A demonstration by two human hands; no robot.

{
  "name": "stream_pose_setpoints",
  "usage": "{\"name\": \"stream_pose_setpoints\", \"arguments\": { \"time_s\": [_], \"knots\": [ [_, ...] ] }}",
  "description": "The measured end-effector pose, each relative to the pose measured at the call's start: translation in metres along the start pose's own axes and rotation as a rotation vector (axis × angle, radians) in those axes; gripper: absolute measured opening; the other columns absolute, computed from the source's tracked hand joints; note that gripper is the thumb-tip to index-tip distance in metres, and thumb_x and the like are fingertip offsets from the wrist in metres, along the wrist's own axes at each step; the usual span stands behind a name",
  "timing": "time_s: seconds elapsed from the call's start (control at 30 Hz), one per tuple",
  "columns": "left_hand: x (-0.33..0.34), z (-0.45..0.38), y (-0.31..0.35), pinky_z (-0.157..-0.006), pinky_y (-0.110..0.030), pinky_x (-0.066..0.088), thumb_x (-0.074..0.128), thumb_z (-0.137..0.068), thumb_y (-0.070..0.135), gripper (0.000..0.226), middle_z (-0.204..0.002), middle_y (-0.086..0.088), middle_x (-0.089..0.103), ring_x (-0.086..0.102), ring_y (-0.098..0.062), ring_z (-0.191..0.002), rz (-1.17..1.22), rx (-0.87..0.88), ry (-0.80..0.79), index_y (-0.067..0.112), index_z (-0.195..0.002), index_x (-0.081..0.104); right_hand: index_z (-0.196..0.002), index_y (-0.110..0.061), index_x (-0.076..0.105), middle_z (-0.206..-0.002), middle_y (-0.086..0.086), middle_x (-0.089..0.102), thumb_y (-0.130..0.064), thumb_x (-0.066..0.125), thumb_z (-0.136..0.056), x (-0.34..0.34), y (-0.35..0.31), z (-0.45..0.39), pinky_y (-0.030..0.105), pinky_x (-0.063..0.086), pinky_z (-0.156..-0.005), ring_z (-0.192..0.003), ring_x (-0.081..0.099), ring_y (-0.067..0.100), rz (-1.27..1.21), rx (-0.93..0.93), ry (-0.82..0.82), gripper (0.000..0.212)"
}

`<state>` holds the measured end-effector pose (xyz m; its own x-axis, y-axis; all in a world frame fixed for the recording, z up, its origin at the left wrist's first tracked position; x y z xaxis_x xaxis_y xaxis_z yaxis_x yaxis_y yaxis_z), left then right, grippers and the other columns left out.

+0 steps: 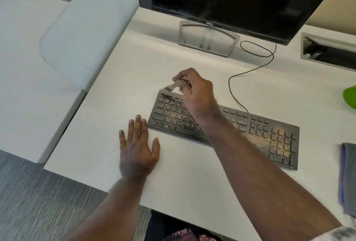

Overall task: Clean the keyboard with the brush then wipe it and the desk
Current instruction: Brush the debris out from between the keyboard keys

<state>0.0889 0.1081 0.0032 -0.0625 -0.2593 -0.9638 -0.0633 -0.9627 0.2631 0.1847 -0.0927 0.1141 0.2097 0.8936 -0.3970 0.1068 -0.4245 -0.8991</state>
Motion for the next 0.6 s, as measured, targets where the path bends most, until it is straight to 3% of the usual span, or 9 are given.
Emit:
{"name": "stream_pose_setpoints", "arguments": {
  "time_s": [0.13, 0.37, 0.5, 0.6],
  "knots": [
    [0.000, 0.000, 0.000, -0.127, -0.052, 0.004, 0.028, -0.096, 0.049, 0.077, -0.171, -0.001, 0.006, 0.003, -0.020, -0.158, -0.005, 0.007, -0.011, 0.011, -0.163, 0.019, -0.102, -0.009, 0.063, -0.096, 0.001, 0.072, -0.001, 0.052, -0.097, -0.026, 0.004, 0.005, 0.020, 0.057, -0.076, -0.093, 0.069, 0.009, 0.054, -0.018, 0.087, 0.014],
    [0.000, 0.000, 0.001, -0.127, -0.051, 0.003, 0.029, -0.096, 0.049, 0.077, -0.171, -0.001, 0.007, 0.003, -0.020, -0.158, -0.016, 0.004, -0.007, 0.011, -0.162, 0.019, -0.101, -0.010, 0.064, -0.096, 0.002, 0.072, -0.002, 0.053, -0.097, -0.011, 0.007, 0.011, 0.010, 0.049, -0.061, -0.080, 0.068, 0.006, 0.055, -0.017, 0.026, 0.014],
    [0.000, 0.000, 0.000, -0.128, -0.051, 0.002, 0.029, -0.096, 0.049, 0.077, -0.171, -0.001, 0.007, 0.003, -0.020, -0.158, -0.022, 0.001, -0.008, 0.011, -0.162, 0.020, -0.104, -0.009, 0.063, -0.099, 0.003, 0.071, -0.001, 0.054, -0.097, 0.013, 0.008, 0.001, 0.020, 0.057, -0.071, -0.090, 0.069, 0.012, 0.032, -0.041, -0.011, 0.014],
    [0.000, 0.000, 0.000, -0.128, -0.051, 0.002, 0.028, -0.097, 0.049, 0.077, -0.171, 0.000, 0.005, 0.001, -0.019, -0.158, -0.032, -0.002, -0.014, 0.011, -0.163, 0.018, -0.104, -0.009, 0.063, -0.100, 0.003, 0.071, 0.004, 0.052, -0.095, 0.028, 0.007, -0.005, 0.014, 0.053, -0.073, -0.090, 0.066, 0.008, 0.014, -0.029, -0.023, 0.019]
  ]
}}
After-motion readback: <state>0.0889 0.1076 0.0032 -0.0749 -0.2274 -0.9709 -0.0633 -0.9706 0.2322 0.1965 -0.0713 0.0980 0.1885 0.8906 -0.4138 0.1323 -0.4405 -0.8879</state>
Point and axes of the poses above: each hand's wrist, its own z-axis away from the middle knuckle, its own x-axis out of the palm, y = z × x, the point moved 1 cm from there along -z, towards the middle knuckle
